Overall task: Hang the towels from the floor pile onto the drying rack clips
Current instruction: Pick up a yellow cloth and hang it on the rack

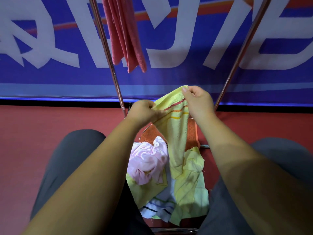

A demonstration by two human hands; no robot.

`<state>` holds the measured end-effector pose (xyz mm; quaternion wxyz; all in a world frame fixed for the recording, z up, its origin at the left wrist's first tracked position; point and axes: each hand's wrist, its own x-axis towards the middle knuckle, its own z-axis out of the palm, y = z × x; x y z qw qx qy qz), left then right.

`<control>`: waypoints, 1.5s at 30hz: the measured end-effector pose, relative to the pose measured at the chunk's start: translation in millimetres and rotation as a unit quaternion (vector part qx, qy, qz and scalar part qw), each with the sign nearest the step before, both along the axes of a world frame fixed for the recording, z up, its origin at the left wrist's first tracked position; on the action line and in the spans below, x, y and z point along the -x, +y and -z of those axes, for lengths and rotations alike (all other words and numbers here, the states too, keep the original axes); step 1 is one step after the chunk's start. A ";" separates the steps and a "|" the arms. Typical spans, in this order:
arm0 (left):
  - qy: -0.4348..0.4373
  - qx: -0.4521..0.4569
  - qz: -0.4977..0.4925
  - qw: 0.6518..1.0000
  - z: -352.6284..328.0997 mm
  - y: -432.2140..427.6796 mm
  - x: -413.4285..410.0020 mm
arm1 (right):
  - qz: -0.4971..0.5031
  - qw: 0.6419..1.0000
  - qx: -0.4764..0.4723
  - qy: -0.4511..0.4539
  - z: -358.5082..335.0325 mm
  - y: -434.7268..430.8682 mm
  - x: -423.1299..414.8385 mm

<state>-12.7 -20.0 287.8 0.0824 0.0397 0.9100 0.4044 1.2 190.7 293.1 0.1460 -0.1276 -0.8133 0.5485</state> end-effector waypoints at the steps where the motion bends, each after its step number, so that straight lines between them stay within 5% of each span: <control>1: -0.001 -0.043 -0.021 0.999 -2.3 -2.7 1.1 | 0.011 1.000 -0.003 0.009 -3.5 2.3 -0.7; 6: 0.020 -0.241 -0.041 0.969 -34.2 -9.3 -3.1 | 0.028 0.998 -0.011 0.048 -27.8 8.8 -5.7; 12: 0.072 -0.312 -0.025 0.947 -85.9 -20.0 3.0 | 0.027 0.993 -0.027 0.114 -76.2 11.5 -8.2; 19: 0.108 -0.358 -0.028 0.927 -184.1 -19.4 19.1 | -0.006 0.985 0.063 0.158 -152.8 14.4 -1.2; 39: 0.232 -0.336 -0.016 0.913 -329.4 -28.5 21.7 | -0.104 0.966 0.110 0.208 -302.5 9.6 1.8; 45: 0.228 -0.330 -0.025 0.916 -329.1 -27.7 17.5 | -0.167 0.922 0.292 0.192 -309.1 4.4 7.5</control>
